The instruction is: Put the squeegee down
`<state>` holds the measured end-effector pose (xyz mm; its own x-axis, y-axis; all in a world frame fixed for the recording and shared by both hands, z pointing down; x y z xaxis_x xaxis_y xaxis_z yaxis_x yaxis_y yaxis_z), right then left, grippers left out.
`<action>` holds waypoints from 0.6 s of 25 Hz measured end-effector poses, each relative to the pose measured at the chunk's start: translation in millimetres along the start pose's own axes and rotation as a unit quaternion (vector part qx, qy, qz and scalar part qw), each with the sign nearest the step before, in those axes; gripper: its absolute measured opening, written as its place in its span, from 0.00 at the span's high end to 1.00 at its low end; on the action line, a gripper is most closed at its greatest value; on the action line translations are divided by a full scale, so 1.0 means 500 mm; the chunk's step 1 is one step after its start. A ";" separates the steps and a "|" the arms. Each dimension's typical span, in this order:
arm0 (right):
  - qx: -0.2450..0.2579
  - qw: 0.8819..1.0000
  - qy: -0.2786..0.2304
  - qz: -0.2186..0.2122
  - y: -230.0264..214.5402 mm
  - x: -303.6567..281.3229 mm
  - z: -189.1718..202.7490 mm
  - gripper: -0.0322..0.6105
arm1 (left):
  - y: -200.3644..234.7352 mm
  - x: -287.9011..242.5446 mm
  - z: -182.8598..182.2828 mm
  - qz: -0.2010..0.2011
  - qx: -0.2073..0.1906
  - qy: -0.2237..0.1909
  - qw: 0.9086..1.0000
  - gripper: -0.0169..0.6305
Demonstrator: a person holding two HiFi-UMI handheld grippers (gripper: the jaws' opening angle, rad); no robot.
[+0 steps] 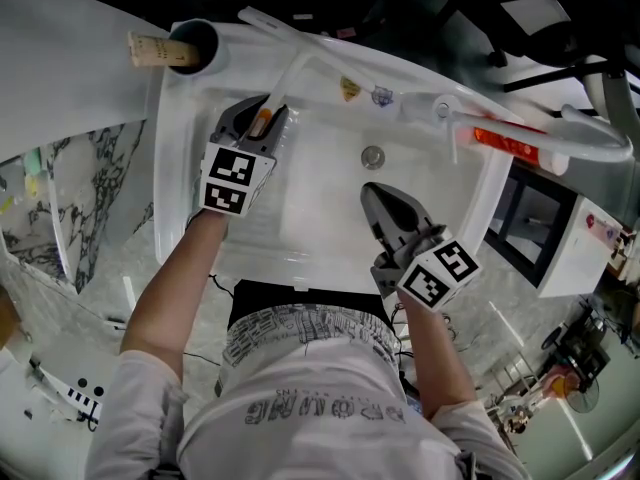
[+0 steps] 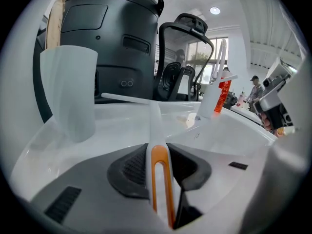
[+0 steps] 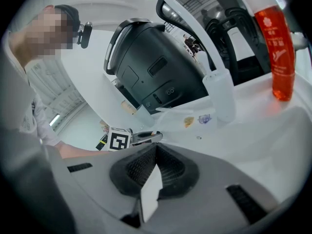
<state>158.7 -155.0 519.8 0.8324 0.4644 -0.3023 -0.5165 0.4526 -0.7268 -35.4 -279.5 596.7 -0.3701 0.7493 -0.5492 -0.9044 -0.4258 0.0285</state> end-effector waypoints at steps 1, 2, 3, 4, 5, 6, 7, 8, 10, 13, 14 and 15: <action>0.000 1.000 0.000 0.000 -0.001 0.000 0.000 0.94 | 0.000 -0.001 0.001 0.000 0.000 0.001 1.000 0.79; 0.001 1.000 0.000 0.000 -0.002 -0.001 0.000 0.94 | 0.000 -0.002 0.002 0.000 0.001 0.002 1.000 0.79; 0.001 1.000 0.000 -0.001 -0.003 -0.003 -0.001 0.94 | 0.001 -0.002 0.002 0.000 0.001 0.002 1.000 0.79; 0.002 1.000 0.000 -0.001 -0.004 -0.005 -0.001 0.94 | 0.000 -0.002 0.002 0.000 0.001 0.003 1.000 0.79; 0.003 1.000 0.000 -0.002 -0.005 -0.006 -0.001 0.94 | 0.000 -0.002 0.003 0.000 0.001 0.004 1.000 0.79; 0.003 1.000 0.000 -0.003 -0.006 -0.007 -0.002 0.94 | -0.001 -0.003 0.004 -0.001 0.001 0.006 1.000 0.79; 0.003 1.000 0.000 -0.003 -0.007 -0.008 -0.002 0.94 | -0.002 -0.004 0.005 -0.001 0.001 0.008 1.000 0.79; 0.003 1.000 -0.001 -0.004 -0.007 -0.009 -0.003 0.94 | -0.002 -0.005 0.007 -0.002 0.001 0.009 1.000 0.79; 0.002 1.000 -0.003 -0.005 -0.009 -0.011 -0.003 0.94 | -0.002 -0.006 0.008 -0.002 0.001 0.011 1.000 0.79; 0.000 1.000 -0.003 -0.006 -0.012 -0.010 -0.003 0.94 | -0.004 -0.008 0.008 -0.001 0.003 0.014 1.000 0.79; -0.001 1.000 -0.004 -0.006 -0.013 -0.010 -0.003 0.94 | -0.004 -0.009 0.007 -0.001 0.003 0.016 1.000 0.79; -0.001 1.000 -0.004 -0.006 -0.013 -0.010 -0.003 0.94 | -0.004 -0.009 0.007 -0.001 0.001 0.016 1.000 0.79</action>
<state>158.0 -161.4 525.1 0.8366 0.4655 -0.2887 -0.5063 0.4561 -0.7318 -32.5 -280.3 602.1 -0.3606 0.7333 -0.5765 -0.9060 -0.4223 0.0294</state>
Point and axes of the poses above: the fingertips, and each gripper's own axes: x backward along the fingers, y to its left, z out of its underside, the point moved 5 cm from there along x, backward along the fingers, and after that the axes turned 13 degrees about -z, right-handed, at the moved point
